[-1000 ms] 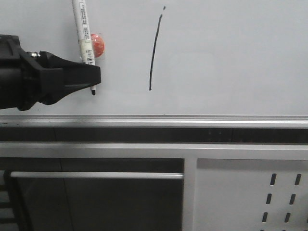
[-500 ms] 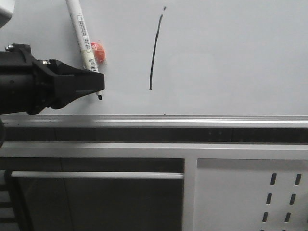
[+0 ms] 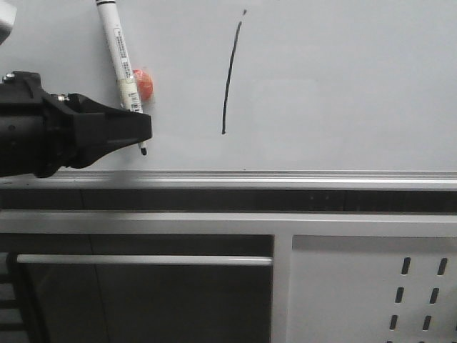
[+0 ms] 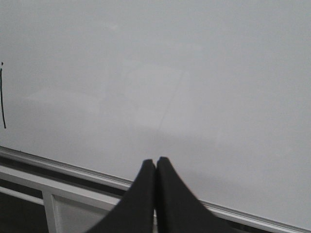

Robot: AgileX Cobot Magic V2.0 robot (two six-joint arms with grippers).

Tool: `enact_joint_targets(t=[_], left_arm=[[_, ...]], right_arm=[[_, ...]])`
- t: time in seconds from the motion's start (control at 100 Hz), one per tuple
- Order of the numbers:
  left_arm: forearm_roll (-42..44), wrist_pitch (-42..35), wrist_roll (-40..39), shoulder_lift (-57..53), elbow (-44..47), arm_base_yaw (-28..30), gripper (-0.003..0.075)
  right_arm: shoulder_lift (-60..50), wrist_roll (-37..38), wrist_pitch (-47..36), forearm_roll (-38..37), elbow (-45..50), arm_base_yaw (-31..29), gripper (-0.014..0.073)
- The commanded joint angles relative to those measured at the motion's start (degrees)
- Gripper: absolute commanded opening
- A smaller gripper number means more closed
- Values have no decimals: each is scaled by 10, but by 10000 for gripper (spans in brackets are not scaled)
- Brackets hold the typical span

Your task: Write number 1 on whiteboard

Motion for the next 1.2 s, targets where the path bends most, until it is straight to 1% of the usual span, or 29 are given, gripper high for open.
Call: enact_joint_targets(t=[0.0, 0.1, 0.4, 0.87, 0.93, 0.98, 1.02, 1.05, 1.08, 1.11, 1.16, 1.19], left_arm=[[-14, -44, -13, -29, 0, 1, -18], [-17, -44, -15, -32, 0, 1, -18], [-62, -32, -15, -32, -1, 1, -18], [-49, -40, -12, -32, -6, 1, -10], [-49, -42, -11, -32, -6, 1, 26], [-49, -42, -11, -32, -6, 1, 90], [-49, -44, -11, -32, -6, 1, 169], [-53, -44, -11, -32, -6, 1, 245], [-60, -44, -11, -32, -6, 1, 289], [-65, -44, -11, -32, -6, 1, 352], [-67, -44, -11, -32, -6, 1, 410], [-67, -44, -11, -32, -6, 1, 426]], right_arm=[[-8, -1, -41, -16, -13, -2, -50], [-8, -1, -41, -16, -13, -2, -50], [-8, -1, -41, -16, -13, -2, -50], [-8, -1, -41, -16, -13, -2, -50], [-8, -1, -41, -16, -13, -2, -50], [-8, -1, -41, -16, -13, -2, -50], [-8, -1, -41, -16, -13, -2, -50], [-8, -1, -41, -16, -13, -2, -50], [-8, -1, -41, -16, -13, -2, -50], [-8, -1, -41, -16, -13, -2, -50], [-8, -1, -41, -16, -13, -2, -50], [-8, -1, -41, -16, -13, -2, -50]])
